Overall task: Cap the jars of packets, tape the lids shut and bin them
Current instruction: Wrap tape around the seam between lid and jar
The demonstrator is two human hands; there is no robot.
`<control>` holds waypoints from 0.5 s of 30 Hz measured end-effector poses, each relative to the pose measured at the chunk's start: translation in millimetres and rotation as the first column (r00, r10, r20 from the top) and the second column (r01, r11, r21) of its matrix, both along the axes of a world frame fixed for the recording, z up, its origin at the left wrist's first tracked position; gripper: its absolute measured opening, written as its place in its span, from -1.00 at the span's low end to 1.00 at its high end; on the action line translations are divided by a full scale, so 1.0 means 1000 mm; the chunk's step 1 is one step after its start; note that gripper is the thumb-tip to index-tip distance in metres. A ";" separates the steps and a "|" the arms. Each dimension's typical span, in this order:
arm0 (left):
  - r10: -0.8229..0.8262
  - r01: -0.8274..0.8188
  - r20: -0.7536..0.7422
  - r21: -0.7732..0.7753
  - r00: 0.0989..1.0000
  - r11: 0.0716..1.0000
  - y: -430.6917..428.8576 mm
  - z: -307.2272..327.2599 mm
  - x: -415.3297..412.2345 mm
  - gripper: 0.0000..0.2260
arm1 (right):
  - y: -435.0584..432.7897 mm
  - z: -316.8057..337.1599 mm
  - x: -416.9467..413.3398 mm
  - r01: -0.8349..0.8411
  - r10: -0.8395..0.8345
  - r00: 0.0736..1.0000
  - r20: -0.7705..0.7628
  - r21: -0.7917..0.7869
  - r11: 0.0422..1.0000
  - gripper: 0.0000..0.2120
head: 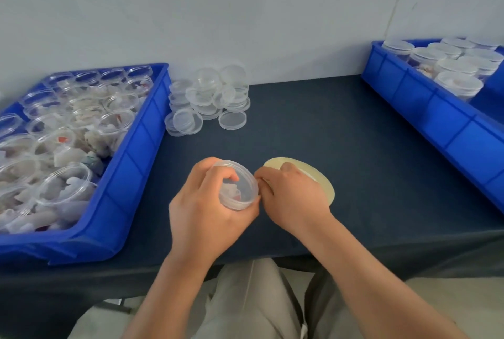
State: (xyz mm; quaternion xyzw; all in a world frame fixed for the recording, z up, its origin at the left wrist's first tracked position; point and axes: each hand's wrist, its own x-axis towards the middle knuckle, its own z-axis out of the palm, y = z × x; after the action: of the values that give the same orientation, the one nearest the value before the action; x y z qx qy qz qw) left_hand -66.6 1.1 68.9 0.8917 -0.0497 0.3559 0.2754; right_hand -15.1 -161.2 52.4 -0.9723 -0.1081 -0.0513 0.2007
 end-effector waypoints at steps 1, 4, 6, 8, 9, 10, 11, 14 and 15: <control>-0.045 0.046 0.010 -0.072 0.999 0.996 -0.003 0.002 -0.006 -0.53 | -0.003 -0.002 0.009 0.044 -0.044 0.999 0.008 -0.044 0.998 -0.77; -0.237 0.227 -0.013 -0.246 0.971 0.942 -0.025 0.009 -0.035 -0.49 | -0.041 -0.002 0.041 0.212 -0.212 0.977 0.005 -0.114 0.971 -0.74; -0.254 0.202 -0.102 -0.364 0.962 0.909 -0.028 0.013 -0.045 -0.48 | -0.068 -0.001 0.051 0.200 -0.198 0.979 0.040 -0.075 0.977 -0.68; -0.212 0.098 -0.201 -0.463 0.956 0.881 -0.021 0.013 -0.041 -0.49 | -0.079 -0.003 0.050 0.123 -0.111 0.988 0.104 -0.108 0.987 -0.72; -0.194 0.063 -0.232 -0.475 0.953 0.878 -0.016 0.011 -0.038 -0.50 | -0.080 -0.006 0.046 0.081 -0.061 0.990 0.129 -0.150 0.985 -0.77; -0.180 0.038 -0.249 -0.485 0.952 0.873 -0.012 0.010 -0.036 -0.51 | -0.079 -0.012 0.039 0.054 -0.029 0.990 0.136 -0.186 0.981 -0.83; -0.168 0.017 -0.257 -0.503 0.952 0.864 -0.009 0.010 -0.033 -0.51 | -0.078 -0.017 0.034 0.035 -0.008 0.991 0.131 -0.209 0.977 -0.88; -0.168 -0.016 -0.272 -0.564 0.947 0.825 -0.008 0.010 -0.028 -0.48 | -0.077 -0.036 0.024 -0.007 0.026 0.995 0.098 -0.190 0.982 -0.85; -0.169 -0.023 -0.280 -0.573 0.945 0.820 -0.009 0.010 -0.027 -0.47 | -0.077 -0.041 0.022 -0.014 0.029 0.996 0.090 -0.163 0.986 -0.82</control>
State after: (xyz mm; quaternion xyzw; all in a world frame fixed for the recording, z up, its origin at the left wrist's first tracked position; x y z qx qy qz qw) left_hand -93.9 -7.9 79.2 0.8117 0.0690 0.1948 0.5463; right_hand 6.6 -237.7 11.7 -0.9808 -0.1315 -0.0848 0.1160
